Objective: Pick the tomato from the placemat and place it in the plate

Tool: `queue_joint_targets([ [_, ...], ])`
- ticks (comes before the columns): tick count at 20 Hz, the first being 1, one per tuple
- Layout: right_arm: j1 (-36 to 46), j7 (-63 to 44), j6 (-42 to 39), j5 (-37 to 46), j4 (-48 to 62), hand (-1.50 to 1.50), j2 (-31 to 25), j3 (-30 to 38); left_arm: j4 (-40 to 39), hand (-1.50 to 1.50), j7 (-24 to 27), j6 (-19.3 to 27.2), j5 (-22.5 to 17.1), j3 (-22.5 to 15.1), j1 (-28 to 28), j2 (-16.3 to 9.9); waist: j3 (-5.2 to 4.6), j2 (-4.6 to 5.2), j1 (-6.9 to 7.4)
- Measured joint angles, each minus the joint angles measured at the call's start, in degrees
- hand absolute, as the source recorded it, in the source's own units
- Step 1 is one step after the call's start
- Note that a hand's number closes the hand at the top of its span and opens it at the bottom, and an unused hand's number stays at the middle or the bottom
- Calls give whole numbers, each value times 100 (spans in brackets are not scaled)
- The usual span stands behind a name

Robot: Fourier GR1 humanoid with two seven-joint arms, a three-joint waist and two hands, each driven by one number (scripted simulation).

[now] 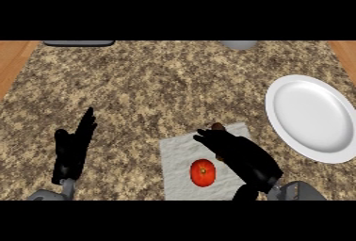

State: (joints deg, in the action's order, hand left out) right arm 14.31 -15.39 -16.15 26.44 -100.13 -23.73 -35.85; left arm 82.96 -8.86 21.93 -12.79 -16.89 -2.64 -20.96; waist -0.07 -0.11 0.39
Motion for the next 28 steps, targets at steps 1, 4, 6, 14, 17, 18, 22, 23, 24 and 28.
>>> queue_joint_targets([
  [1,90,-158,-177,-22,28,-150,67,6,36,0,48,-1,27,-9,84,31,1,1,3],
  [4,142,-367,-481,94,149,-150,249,-15,-148,0,24,-43,122,84,-78,152,3,7,-17],
  [6,91,-451,-623,210,185,-150,385,-23,-117,0,-47,-143,140,213,-127,146,5,8,-23],
  [14,103,-91,-1016,721,747,-150,820,269,-97,0,-108,-287,535,385,-3,462,7,10,-26],
  [17,63,9,-969,984,939,-150,1076,232,-212,0,-86,-409,585,555,-92,526,6,10,-28],
  [18,-9,10,-963,1074,939,-150,1139,203,-135,0,-176,-458,595,606,-82,511,6,10,-28],
  [22,-110,139,-1096,1294,1053,-150,1321,337,-18,0,-285,-569,758,745,-29,606,7,9,-29],
  [23,-165,230,-1067,1379,1094,-150,1343,347,60,0,-321,-579,818,749,20,642,7,8,-28],
  [24,-171,298,-1057,1450,1173,-150,1389,375,-50,0,-258,-594,874,784,-20,705,7,9,-30],
  [28,-173,373,-1135,1678,1359,-150,1584,483,98,0,-368,-615,1056,847,47,848,7,9,-28],
])
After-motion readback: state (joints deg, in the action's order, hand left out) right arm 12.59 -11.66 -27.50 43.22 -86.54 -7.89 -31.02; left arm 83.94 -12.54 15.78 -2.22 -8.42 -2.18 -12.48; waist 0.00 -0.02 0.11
